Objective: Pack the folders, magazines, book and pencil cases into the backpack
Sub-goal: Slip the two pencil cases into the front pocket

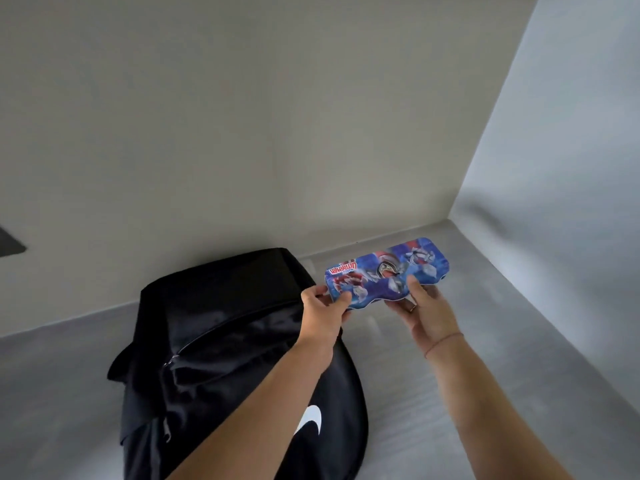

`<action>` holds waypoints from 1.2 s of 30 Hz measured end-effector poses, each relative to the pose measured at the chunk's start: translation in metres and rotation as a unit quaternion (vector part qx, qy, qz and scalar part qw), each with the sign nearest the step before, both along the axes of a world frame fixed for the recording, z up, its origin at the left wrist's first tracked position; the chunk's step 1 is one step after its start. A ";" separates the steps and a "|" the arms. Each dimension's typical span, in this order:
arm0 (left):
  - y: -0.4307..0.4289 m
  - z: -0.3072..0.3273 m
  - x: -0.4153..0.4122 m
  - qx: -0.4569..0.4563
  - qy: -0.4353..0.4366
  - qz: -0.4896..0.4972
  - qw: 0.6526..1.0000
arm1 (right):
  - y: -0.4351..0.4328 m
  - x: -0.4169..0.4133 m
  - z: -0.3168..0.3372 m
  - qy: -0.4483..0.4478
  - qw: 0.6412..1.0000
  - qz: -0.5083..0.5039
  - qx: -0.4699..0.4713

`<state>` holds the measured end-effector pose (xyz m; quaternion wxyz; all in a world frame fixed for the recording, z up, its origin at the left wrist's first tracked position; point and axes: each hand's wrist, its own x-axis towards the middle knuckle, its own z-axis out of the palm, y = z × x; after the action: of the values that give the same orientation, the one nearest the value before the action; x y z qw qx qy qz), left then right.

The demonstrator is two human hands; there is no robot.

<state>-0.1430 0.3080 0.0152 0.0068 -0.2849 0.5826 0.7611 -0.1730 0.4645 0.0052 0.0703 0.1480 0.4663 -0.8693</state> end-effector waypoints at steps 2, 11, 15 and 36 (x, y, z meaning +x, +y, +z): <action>-0.018 0.006 0.020 -0.030 0.009 -0.007 0.999 | -0.028 0.018 0.002 -0.020 0.999 0.015 -0.029; -0.132 0.020 0.096 -0.523 0.117 -0.018 0.844 | -0.098 0.063 0.004 -0.082 0.992 0.088 0.030; -0.174 0.008 0.098 -0.662 0.082 -0.049 0.744 | -0.118 0.092 -0.001 -0.115 0.977 0.156 0.087; -0.202 0.012 0.095 -0.599 0.024 -0.064 0.798 | -0.201 0.091 -0.008 -0.197 0.963 0.183 0.012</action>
<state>-0.0475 0.1058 0.0273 -0.1302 -0.1760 0.9390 0.2651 -0.0816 0.2637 -0.0029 0.3166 0.2292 0.4728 -0.7897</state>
